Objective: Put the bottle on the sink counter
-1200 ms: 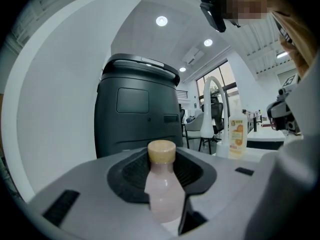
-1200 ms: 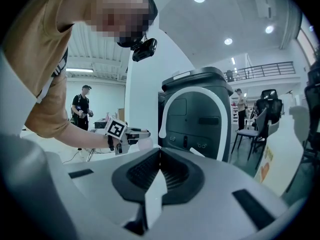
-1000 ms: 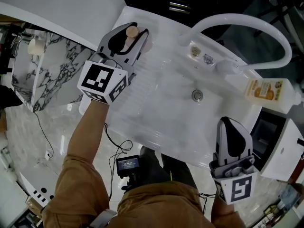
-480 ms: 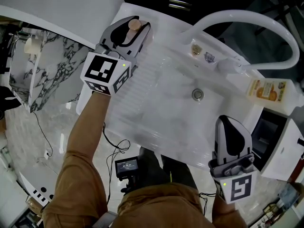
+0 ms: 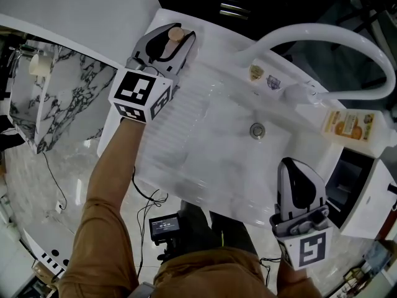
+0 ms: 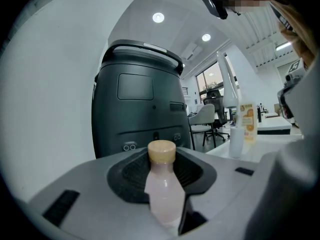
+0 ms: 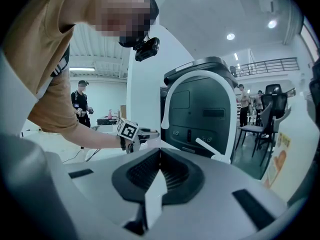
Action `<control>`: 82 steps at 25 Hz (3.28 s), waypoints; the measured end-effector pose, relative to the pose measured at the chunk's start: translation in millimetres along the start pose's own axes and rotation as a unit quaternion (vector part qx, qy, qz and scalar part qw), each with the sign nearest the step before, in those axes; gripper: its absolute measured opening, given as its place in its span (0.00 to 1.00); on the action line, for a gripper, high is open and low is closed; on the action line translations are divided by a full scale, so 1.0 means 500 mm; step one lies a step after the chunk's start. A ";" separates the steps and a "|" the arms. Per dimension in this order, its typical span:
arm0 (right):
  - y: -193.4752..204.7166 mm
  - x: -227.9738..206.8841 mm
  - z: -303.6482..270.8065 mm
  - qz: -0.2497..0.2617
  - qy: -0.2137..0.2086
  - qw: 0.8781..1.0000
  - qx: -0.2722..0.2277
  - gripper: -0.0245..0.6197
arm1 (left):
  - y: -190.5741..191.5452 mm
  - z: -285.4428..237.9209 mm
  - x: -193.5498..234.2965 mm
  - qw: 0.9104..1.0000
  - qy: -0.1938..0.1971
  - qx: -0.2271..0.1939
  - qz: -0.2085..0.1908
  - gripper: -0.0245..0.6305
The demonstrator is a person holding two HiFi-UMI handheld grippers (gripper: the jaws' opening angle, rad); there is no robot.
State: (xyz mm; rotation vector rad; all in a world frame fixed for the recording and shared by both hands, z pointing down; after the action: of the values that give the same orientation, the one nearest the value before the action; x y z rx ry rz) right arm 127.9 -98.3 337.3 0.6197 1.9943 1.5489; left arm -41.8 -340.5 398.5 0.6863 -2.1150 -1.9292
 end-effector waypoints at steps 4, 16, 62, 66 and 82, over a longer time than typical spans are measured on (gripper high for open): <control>0.006 -0.004 -0.008 -0.001 -0.001 1.000 0.003 0.05 | 0.012 -0.017 0.007 1.000 -0.001 0.002 -0.002 0.24; 0.019 -0.003 -0.027 -0.004 -0.004 1.000 0.004 0.05 | 0.050 -0.052 0.010 1.000 -0.003 0.009 0.001 0.24; 0.025 0.010 -0.066 -0.009 -0.004 1.000 0.005 0.05 | 0.072 -0.092 0.029 1.000 -0.001 -0.001 0.006 0.40; 0.023 0.015 -0.068 -0.007 -0.005 1.000 0.003 0.05 | 0.070 -0.085 0.021 1.000 0.003 -0.006 0.001 0.47; -0.003 0.045 -0.064 0.003 -0.013 1.000 -0.008 0.05 | 0.032 -0.037 0.027 1.000 0.000 -0.017 -0.001 0.53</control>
State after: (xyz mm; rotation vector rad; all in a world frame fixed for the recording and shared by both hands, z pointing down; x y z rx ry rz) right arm 90.1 -107.5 339.1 0.6371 1.9609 1.5519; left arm -48.8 -362.6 414.3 0.6826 -2.0773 -1.9617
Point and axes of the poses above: the fingertips, and each gripper's own axes: z backward along the fingers, x to its left, y out of its underside, the point moved 1 cm from there along z, backward along the fingers, and after that the axes turned 14 degrees about -y, right-handed, at the moved point
